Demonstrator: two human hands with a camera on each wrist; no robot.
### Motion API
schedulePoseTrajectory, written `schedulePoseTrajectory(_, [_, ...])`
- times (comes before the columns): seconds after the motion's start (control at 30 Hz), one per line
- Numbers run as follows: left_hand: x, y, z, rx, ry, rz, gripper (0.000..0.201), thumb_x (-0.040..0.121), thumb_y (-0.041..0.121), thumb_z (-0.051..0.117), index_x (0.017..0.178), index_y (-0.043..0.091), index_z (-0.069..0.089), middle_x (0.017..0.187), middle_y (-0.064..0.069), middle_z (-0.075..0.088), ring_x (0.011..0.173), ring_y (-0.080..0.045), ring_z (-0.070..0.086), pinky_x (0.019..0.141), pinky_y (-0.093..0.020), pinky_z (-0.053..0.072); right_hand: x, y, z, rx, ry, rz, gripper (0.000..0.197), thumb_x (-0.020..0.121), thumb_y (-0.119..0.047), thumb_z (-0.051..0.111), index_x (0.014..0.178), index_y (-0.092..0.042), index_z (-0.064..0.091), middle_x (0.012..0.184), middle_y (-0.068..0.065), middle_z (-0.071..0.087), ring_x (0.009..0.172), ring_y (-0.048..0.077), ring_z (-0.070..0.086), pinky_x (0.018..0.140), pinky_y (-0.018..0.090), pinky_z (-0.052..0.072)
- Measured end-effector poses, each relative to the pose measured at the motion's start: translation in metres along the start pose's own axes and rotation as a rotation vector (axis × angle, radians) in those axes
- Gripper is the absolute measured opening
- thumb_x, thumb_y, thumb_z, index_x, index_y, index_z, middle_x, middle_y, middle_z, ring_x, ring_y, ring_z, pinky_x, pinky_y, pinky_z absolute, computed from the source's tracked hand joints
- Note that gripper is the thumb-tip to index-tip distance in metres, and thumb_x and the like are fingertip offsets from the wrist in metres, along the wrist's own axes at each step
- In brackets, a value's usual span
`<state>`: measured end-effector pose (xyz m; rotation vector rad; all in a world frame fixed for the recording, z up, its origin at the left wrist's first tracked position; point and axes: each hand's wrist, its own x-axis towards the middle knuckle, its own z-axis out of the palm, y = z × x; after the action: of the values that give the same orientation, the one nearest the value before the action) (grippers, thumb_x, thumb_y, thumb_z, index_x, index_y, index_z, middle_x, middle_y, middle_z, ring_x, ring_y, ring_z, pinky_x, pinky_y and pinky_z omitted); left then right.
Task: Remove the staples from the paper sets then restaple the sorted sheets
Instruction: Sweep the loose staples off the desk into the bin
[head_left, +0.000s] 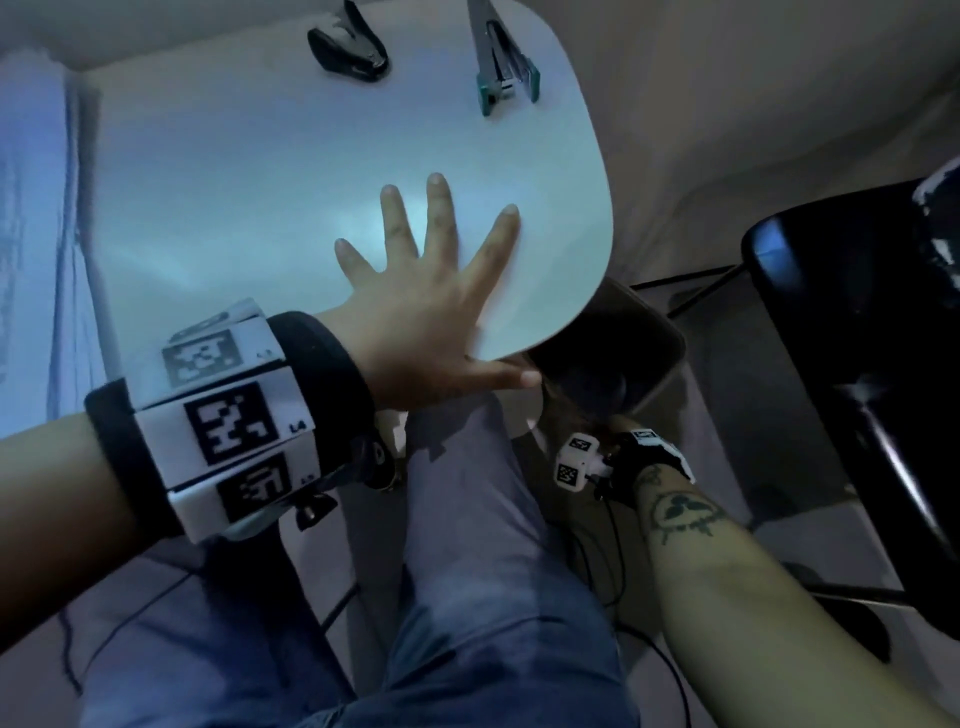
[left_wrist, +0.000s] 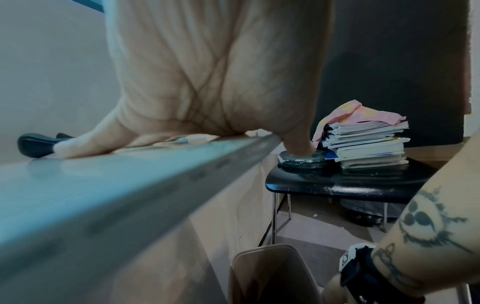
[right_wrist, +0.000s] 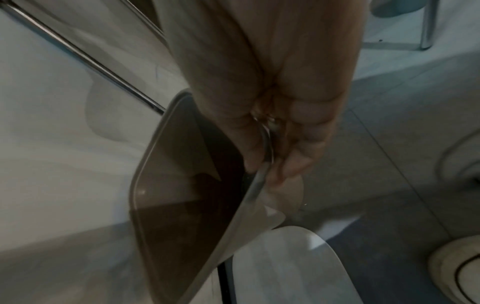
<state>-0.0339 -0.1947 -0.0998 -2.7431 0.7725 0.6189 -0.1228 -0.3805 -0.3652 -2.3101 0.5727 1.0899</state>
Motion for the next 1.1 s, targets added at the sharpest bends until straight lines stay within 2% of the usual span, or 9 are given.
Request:
schedulePoseTrajectory(0.23, [0.0, 0.0, 0.0, -0.012, 0.015, -0.001, 0.116, 0.061, 0.084, 0.036, 0.142, 0.029, -0.026, 0.149, -0.021, -0.027, 0.135, -0.052, -0.018, 0.099, -0.073, 0.013, -0.017, -0.013, -0.043, -0.078, 0.078, 0.026, 0.06, 0.085, -0.026, 0.064, 0.139, -0.025, 0.039, 0.13, 0.01, 0.055, 0.114, 0.029, 0.055, 0.077, 0.033, 0.044])
schedulePoseTrajectory(0.37, [-0.001, 0.0, 0.0, 0.009, 0.034, 0.001, 0.115, 0.063, 0.085, 0.036, 0.143, 0.028, -0.024, 0.15, -0.021, -0.026, 0.136, -0.052, -0.016, 0.099, -0.073, 0.015, -0.018, -0.033, -0.101, 0.749, 0.185, 0.01, 0.04, 0.096, -0.016, 0.044, 0.135, -0.006, 0.041, 0.132, 0.005, 0.049, 0.121, 0.027, 0.051, 0.068, 0.026, 0.049])
schedulePoseTrajectory(0.5, [-0.002, 0.0, 0.0, 0.004, 0.061, 0.0, 0.113, 0.065, 0.085, 0.036, 0.143, 0.03, -0.024, 0.15, -0.02, -0.026, 0.136, -0.051, -0.016, 0.101, -0.072, 0.014, -0.051, -0.058, -0.166, 1.116, 0.411, -0.076, 0.015, 0.097, -0.006, 0.038, 0.095, -0.011, 0.052, 0.09, 0.01, 0.053, 0.056, 0.006, 0.062, 0.046, 0.018, 0.043])
schedulePoseTrajectory(0.53, [-0.002, 0.001, 0.0, -0.001, 0.066, 0.001, 0.112, 0.066, 0.085, 0.037, 0.143, 0.03, -0.023, 0.151, -0.019, -0.026, 0.136, -0.051, -0.016, 0.101, -0.071, 0.013, -0.066, -0.068, -0.181, 1.098, 0.532, -0.133, 0.014, 0.095, -0.005, 0.041, 0.091, -0.01, 0.053, 0.091, 0.014, 0.056, 0.054, 0.007, 0.063, 0.048, 0.019, 0.046])
schedulePoseTrajectory(0.6, [-0.004, 0.001, 0.0, -0.022, 0.063, 0.003, 0.111, 0.067, 0.084, 0.039, 0.144, 0.031, -0.022, 0.151, -0.018, -0.026, 0.136, -0.049, -0.018, 0.102, -0.071, 0.011, -0.097, -0.089, -0.2, 0.866, 0.816, -0.257, 0.022, 0.093, -0.009, 0.045, 0.111, -0.004, 0.058, 0.107, 0.019, 0.061, 0.086, 0.022, 0.066, 0.075, 0.029, 0.052])
schedulePoseTrajectory(0.7, [-0.009, -0.003, 0.001, -0.115, 0.064, 0.033, 0.112, 0.066, 0.083, 0.044, 0.145, 0.033, -0.016, 0.152, -0.016, -0.025, 0.137, -0.045, -0.022, 0.104, -0.069, 0.005, -0.159, -0.136, -0.183, 0.422, 0.997, -0.54, 0.039, 0.096, -0.017, 0.044, 0.133, -0.005, 0.047, 0.129, 0.011, 0.054, 0.12, 0.024, 0.048, 0.102, 0.034, 0.035])
schedulePoseTrajectory(0.8, [-0.021, -0.019, -0.003, -0.294, 0.089, 0.091, 0.098, 0.075, 0.069, 0.053, 0.149, 0.027, 0.004, 0.157, -0.011, -0.01, 0.142, -0.036, -0.013, 0.108, -0.063, 0.003, -0.192, -0.172, -0.139, -0.078, 0.894, -0.721, 0.047, 0.099, -0.026, 0.038, 0.143, -0.011, 0.034, 0.15, 0.009, 0.032, 0.139, 0.022, 0.025, 0.11, 0.038, 0.023])
schedulePoseTrajectory(0.9, [-0.048, -0.036, -0.005, -0.37, 0.218, 0.051, 0.055, 0.088, 0.049, 0.053, 0.134, 0.019, 0.045, 0.146, -0.007, 0.033, 0.139, -0.027, 0.019, 0.107, -0.057, 0.021, -0.193, -0.185, -0.113, -0.218, 0.728, -0.663, 0.052, 0.101, -0.033, 0.029, 0.149, -0.015, 0.019, 0.157, 0.008, 0.015, 0.145, 0.02, 0.009, 0.114, 0.037, 0.015])
schedulePoseTrajectory(1.1, [-0.125, -0.08, -0.005, -0.564, 0.505, -0.175, 0.045, 0.089, 0.05, 0.05, 0.126, 0.024, 0.055, 0.131, 0.006, 0.053, 0.131, -0.016, 0.036, 0.105, -0.044, 0.031, -0.191, -0.189, -0.1, -0.394, 0.567, -0.542, 0.058, 0.1, -0.043, 0.02, 0.151, -0.019, 0.003, 0.158, 0.008, -0.006, 0.146, 0.02, -0.008, 0.116, 0.038, 0.002])
